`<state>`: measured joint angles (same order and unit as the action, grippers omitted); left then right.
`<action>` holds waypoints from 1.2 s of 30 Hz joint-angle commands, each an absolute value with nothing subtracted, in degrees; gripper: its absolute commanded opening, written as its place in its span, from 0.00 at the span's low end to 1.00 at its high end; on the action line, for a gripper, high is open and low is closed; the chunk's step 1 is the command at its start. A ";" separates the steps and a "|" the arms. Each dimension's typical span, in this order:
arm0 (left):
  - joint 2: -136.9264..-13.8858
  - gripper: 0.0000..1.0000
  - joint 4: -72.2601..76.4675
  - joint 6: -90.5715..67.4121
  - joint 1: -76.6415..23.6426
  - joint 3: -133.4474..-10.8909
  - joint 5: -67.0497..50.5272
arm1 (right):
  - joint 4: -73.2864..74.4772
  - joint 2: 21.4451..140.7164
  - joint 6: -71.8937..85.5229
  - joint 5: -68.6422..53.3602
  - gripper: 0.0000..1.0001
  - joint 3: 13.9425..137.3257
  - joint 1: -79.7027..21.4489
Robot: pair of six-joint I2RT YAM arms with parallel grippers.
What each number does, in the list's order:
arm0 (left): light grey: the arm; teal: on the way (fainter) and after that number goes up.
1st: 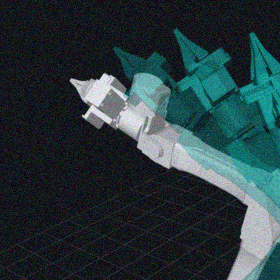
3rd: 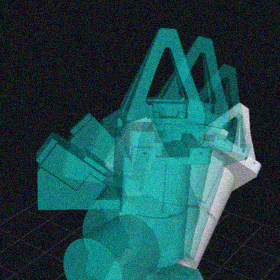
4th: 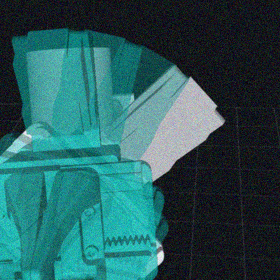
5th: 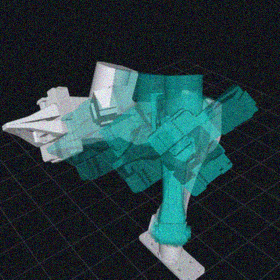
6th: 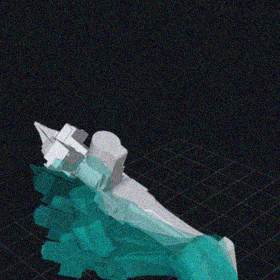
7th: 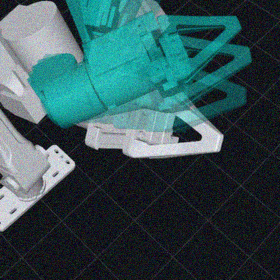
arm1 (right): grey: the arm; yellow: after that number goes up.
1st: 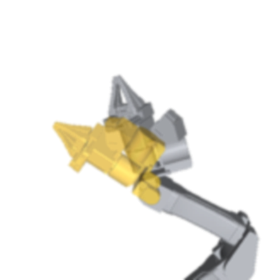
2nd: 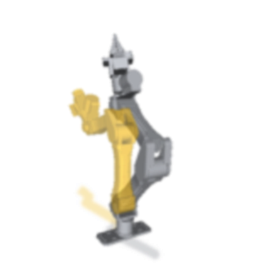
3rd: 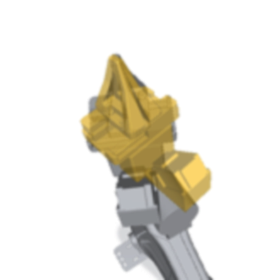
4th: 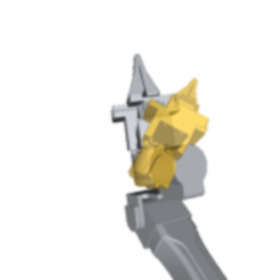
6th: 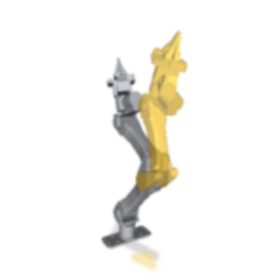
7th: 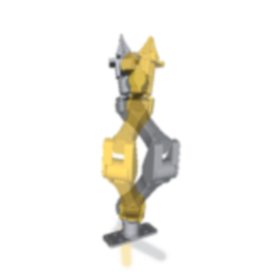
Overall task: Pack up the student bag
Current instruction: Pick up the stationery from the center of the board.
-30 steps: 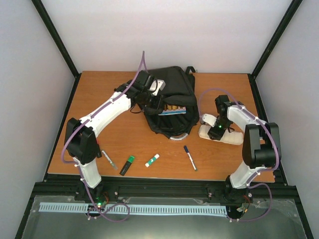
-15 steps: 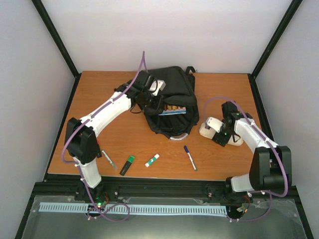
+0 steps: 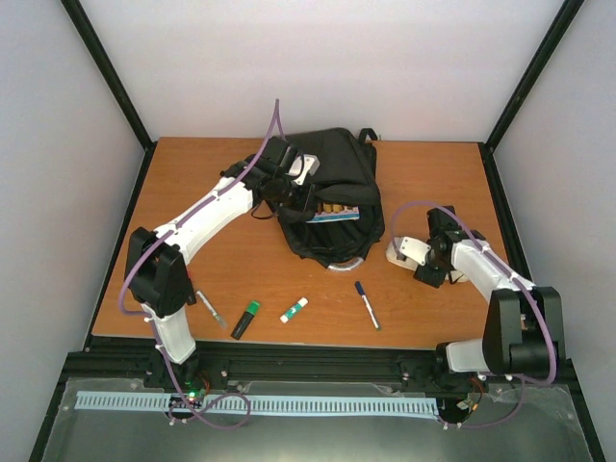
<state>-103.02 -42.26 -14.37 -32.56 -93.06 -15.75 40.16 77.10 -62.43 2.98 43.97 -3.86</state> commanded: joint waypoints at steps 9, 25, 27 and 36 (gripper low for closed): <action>-103.81 0.01 -41.85 -15.12 -32.34 -95.81 -18.63 | 25.70 83.94 -64.47 9.66 0.65 42.10 -3.52; -103.64 0.01 -42.00 -15.12 -32.34 -95.97 -18.74 | 25.44 91.27 -56.42 8.01 0.08 53.54 -1.05; -103.56 0.01 -42.02 -15.10 -32.34 -96.02 -18.72 | 29.81 89.06 -55.47 4.92 0.06 54.63 -0.98; -103.19 0.01 -42.19 -15.10 -32.34 -96.07 -18.70 | 53.25 81.68 -55.09 -13.17 0.03 59.48 -1.09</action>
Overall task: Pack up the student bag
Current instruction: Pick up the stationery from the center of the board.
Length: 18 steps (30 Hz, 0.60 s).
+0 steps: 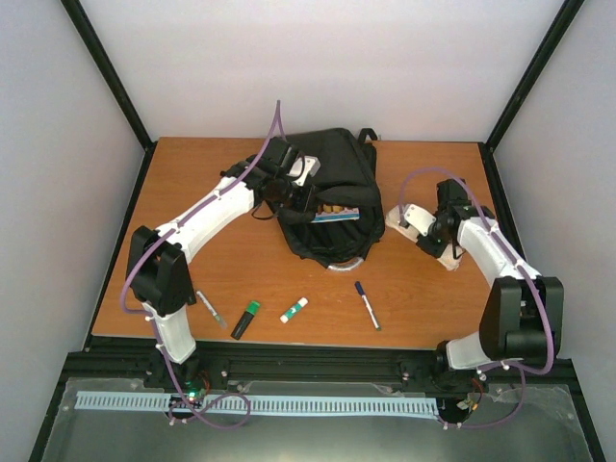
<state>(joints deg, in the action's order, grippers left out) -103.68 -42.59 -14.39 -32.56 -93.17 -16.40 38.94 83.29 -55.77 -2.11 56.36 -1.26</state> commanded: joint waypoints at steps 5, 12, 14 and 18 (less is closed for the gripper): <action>-103.40 0.01 -42.17 -15.12 -32.31 -96.06 -18.77 | 60.84 78.65 -57.34 -24.40 0.03 59.24 -1.25; -104.10 0.01 -42.04 -15.24 -32.34 -95.89 -19.24 | 59.39 78.41 -51.35 -30.75 0.03 54.94 -7.52; -104.31 0.01 -42.08 -15.29 -32.34 -95.89 -19.25 | 57.47 77.83 -48.68 -29.83 0.03 54.46 -12.43; -104.65 0.01 -41.84 -15.25 -32.34 -95.74 -19.43 | 51.57 76.31 -42.91 -22.32 0.03 54.95 -24.03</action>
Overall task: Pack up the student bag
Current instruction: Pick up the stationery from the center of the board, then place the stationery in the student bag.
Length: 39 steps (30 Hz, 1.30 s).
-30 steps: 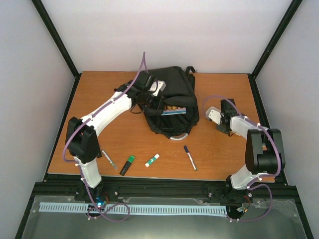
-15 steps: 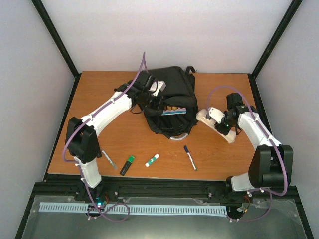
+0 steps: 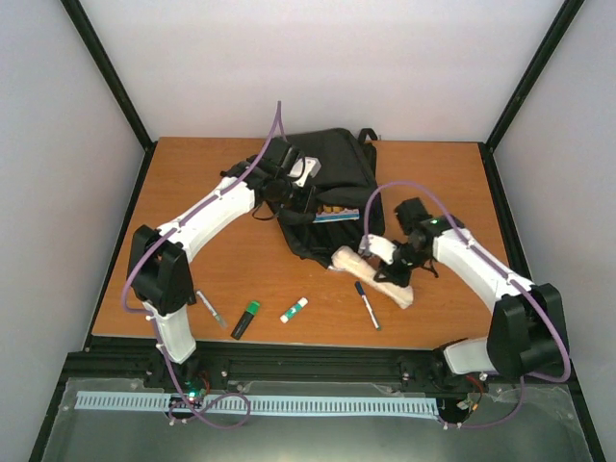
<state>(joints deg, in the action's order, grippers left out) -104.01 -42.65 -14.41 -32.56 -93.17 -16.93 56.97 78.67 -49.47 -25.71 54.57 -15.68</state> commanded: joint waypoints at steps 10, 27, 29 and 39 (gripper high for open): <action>-104.70 0.01 -41.66 -15.88 -32.34 -95.80 -20.97 | 42.51 79.01 -35.78 4.60 0.03 62.30 -39.84; -104.41 0.01 -41.45 -15.98 -32.34 -95.71 -20.76 | 19.83 91.31 -31.25 31.23 0.03 60.18 -43.58; -104.41 0.01 -41.38 -16.08 -32.34 -95.71 -20.99 | 16.65 93.27 -31.49 31.91 0.03 59.63 -43.53; -104.07 0.01 -41.35 -15.95 -32.34 -95.71 -21.03 | 18.63 95.31 -27.20 22.25 0.40 59.97 -42.15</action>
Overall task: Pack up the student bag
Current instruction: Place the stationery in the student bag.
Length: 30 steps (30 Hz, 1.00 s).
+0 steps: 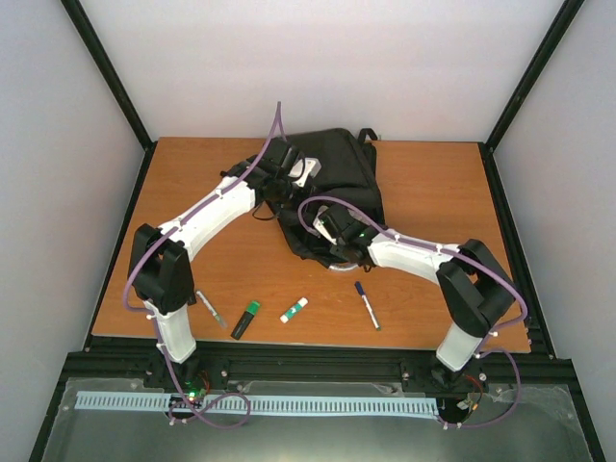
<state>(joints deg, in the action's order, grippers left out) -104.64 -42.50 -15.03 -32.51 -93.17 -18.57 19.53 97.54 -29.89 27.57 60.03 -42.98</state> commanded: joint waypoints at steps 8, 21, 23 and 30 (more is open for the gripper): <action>-103.95 0.01 -41.31 -15.99 -32.34 -95.62 -21.09 | 29.42 84.08 -28.59 5.63 0.64 56.90 -41.22; -104.44 0.01 -41.20 -16.35 -32.34 -95.63 -22.14 | 41.74 74.27 -34.98 -9.40 0.70 54.81 -19.14; -104.65 0.01 -41.26 -16.35 -32.34 -95.63 -22.09 | 42.80 76.04 -36.03 -11.37 0.70 56.06 -17.19; -105.04 0.01 -41.13 -16.33 -32.34 -95.54 -22.04 | 43.31 81.85 -36.10 -10.80 0.72 58.21 -16.64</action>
